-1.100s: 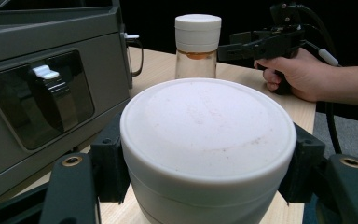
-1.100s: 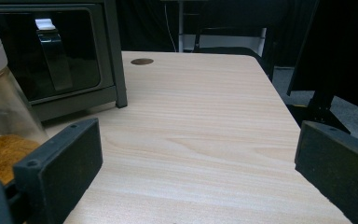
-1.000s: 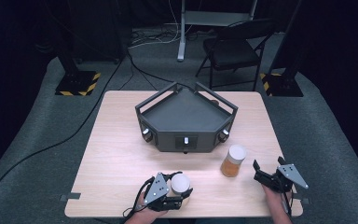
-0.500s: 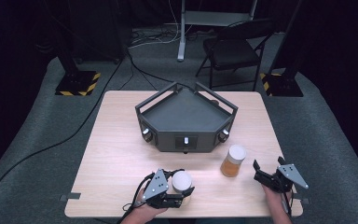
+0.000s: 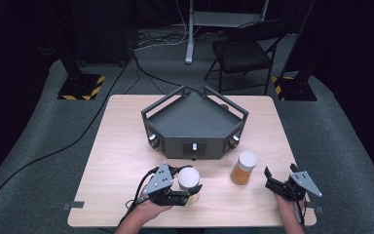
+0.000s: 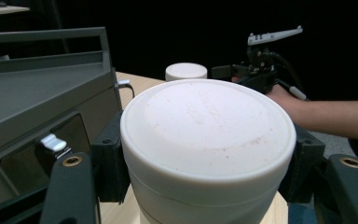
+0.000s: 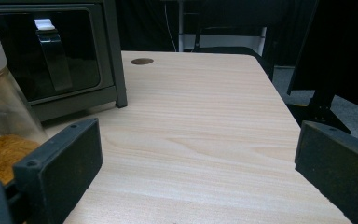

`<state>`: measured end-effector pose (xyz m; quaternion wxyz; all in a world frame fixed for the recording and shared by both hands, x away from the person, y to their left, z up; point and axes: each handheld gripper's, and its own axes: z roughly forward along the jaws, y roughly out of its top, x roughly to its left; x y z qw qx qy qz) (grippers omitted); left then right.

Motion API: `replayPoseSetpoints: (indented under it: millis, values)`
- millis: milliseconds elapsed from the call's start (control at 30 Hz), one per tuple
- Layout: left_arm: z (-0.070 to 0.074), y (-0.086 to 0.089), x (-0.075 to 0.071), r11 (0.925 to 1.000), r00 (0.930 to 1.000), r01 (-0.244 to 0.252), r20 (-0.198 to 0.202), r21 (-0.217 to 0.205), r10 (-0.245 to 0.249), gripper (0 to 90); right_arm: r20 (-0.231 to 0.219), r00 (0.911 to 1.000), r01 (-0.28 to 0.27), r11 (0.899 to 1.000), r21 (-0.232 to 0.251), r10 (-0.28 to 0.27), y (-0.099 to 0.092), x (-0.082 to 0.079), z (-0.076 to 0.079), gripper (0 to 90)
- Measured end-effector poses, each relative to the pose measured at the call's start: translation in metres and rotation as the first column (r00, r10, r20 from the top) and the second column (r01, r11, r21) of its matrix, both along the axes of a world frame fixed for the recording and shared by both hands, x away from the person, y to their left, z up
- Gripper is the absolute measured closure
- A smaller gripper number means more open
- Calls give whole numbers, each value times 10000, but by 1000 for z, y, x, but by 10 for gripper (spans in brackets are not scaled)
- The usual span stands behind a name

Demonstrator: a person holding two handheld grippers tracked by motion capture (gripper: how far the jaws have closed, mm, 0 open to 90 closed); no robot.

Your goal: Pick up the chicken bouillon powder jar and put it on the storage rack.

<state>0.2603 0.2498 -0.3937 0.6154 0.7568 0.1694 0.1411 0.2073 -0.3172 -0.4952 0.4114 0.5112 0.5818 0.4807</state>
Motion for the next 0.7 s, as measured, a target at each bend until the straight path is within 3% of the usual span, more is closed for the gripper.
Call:
replayPoseSetpoints:
  millis: [467, 700]
  values:
    - [26, -8, 19, 9991, 9992, 353, 155, 214, -356, 332, -4, 10000, -27, 10000, 20, 27, -1, 0, 0, 0]
    - [29, -7, 32, 9992, 9997, 232, -5, -329, -232, 333, -32, 10000, -60, 10000, 32, 60, -2, 1, 0, 0]
